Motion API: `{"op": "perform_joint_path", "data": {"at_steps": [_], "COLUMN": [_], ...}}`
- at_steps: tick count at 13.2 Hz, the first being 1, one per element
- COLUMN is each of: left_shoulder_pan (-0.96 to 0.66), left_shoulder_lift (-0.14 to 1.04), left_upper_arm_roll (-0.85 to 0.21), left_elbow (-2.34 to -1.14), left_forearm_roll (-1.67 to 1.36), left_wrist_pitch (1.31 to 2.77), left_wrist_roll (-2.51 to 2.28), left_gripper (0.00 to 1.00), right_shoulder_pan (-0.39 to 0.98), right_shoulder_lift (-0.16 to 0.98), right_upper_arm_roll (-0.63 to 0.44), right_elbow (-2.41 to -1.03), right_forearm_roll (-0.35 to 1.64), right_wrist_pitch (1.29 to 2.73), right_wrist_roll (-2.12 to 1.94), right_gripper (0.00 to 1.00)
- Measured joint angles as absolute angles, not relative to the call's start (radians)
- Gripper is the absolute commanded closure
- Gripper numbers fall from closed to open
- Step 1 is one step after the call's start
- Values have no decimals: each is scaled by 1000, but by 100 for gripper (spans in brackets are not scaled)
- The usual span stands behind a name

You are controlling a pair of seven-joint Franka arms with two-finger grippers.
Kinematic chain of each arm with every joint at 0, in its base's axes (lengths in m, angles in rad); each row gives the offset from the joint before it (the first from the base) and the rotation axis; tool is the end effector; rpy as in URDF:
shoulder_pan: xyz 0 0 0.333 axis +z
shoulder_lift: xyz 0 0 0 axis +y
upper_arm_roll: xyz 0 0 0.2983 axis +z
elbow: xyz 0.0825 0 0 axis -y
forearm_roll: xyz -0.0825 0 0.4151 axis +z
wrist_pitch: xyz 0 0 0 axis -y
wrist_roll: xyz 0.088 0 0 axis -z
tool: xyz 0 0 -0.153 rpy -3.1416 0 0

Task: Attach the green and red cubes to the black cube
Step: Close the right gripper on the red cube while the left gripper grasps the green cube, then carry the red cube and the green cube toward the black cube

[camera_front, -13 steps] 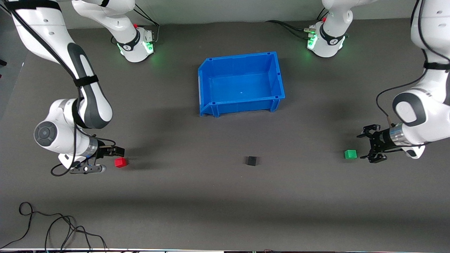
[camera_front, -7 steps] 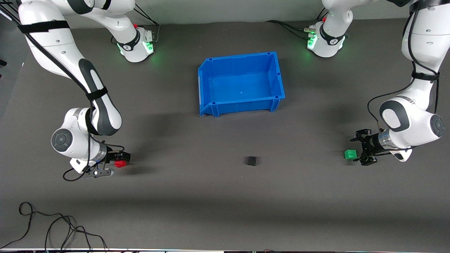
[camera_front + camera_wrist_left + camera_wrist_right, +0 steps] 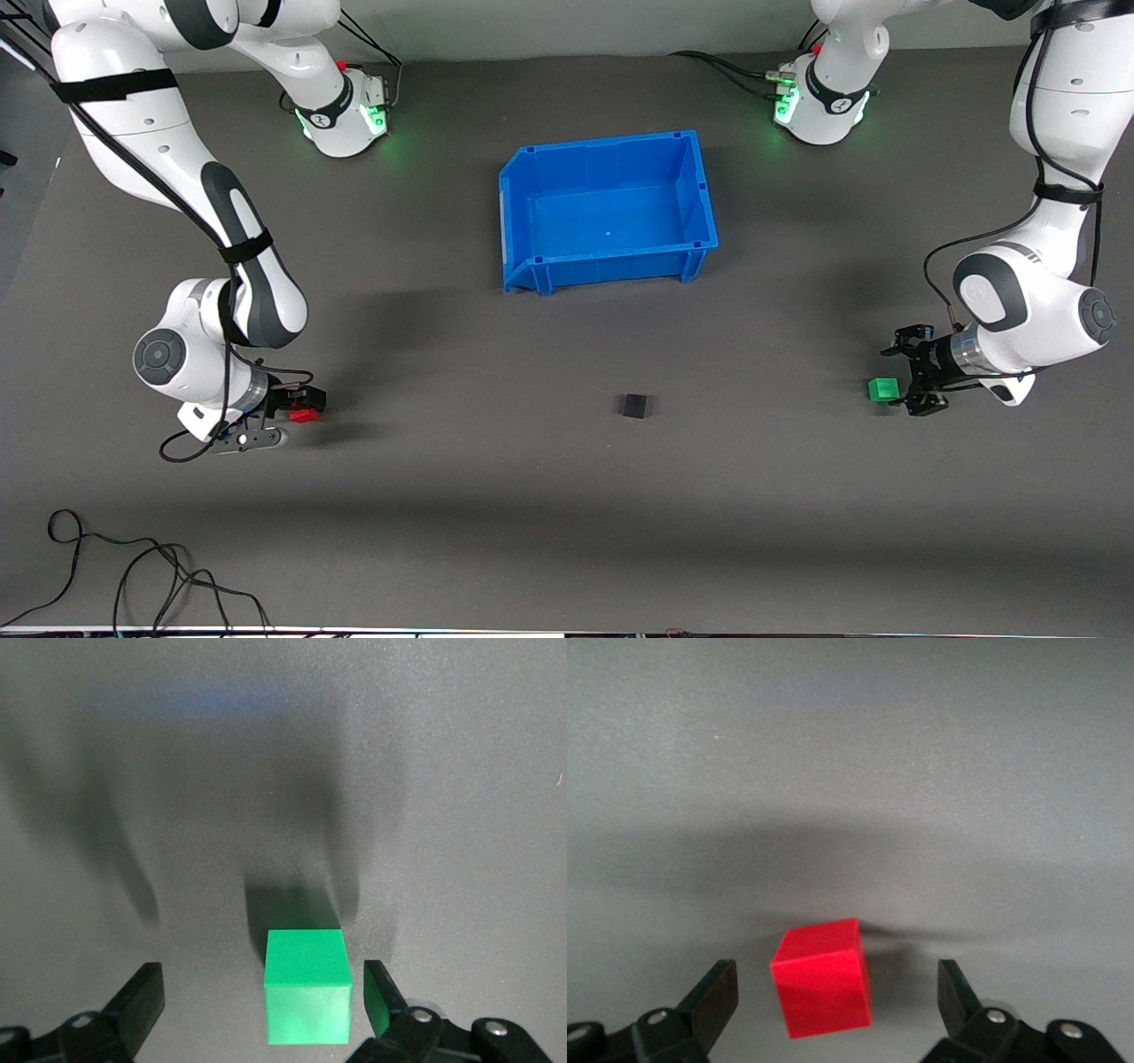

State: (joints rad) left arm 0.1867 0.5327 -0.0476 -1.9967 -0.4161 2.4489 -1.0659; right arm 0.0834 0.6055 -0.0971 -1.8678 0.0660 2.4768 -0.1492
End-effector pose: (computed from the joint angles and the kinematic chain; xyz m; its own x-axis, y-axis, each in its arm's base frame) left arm 0.6024 0.0704 0.0983 0.0279 0.9586 -0.2833 0.9996 -0.0251 0.0136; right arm 0.6487 -0.0086 0.1057 0.9949 0.1009 0.0053 0.1008 -0.9948 0.0151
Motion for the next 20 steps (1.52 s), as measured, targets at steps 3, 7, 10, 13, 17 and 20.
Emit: {"op": "perform_joint_path", "data": {"at_steps": [3, 7, 10, 13, 17, 20], "left_shoulder_pan": [187, 187, 187, 187, 187, 187], "left_shoulder_lift": [535, 543, 546, 547, 547, 546], "left_upper_arm_roll": [-48, -48, -48, -48, -48, -48], "left_elbow": [-1997, -1998, -1998, -1998, -1997, -1984], "left_forearm_roll": [-416, -417, -417, -417, -419, -424], "left_wrist_pitch": [2450, 2462, 2466, 2467, 2468, 2467], "left_wrist_roll": [-1065, -1058, -1050, -1048, -1047, -1048], "left_gripper": [7, 28, 64, 85, 87, 87], "right_shoulder_pan": [84, 85, 85, 85, 84, 84], "right_shoulder_lift": [619, 633, 636, 635, 636, 635], "right_upper_arm_roll": [-96, -96, -96, -96, -96, -96], "right_elbow": [-1865, -1859, -1857, -1855, -1854, -1853], "right_forearm_roll": [98, 105, 108, 146, 154, 154], "right_wrist_pitch": [2478, 2479, 2480, 2483, 2483, 2483], "right_wrist_roll": [-153, -153, -153, -154, -154, -154], "right_gripper": [9, 27, 31, 42, 60, 100]}}
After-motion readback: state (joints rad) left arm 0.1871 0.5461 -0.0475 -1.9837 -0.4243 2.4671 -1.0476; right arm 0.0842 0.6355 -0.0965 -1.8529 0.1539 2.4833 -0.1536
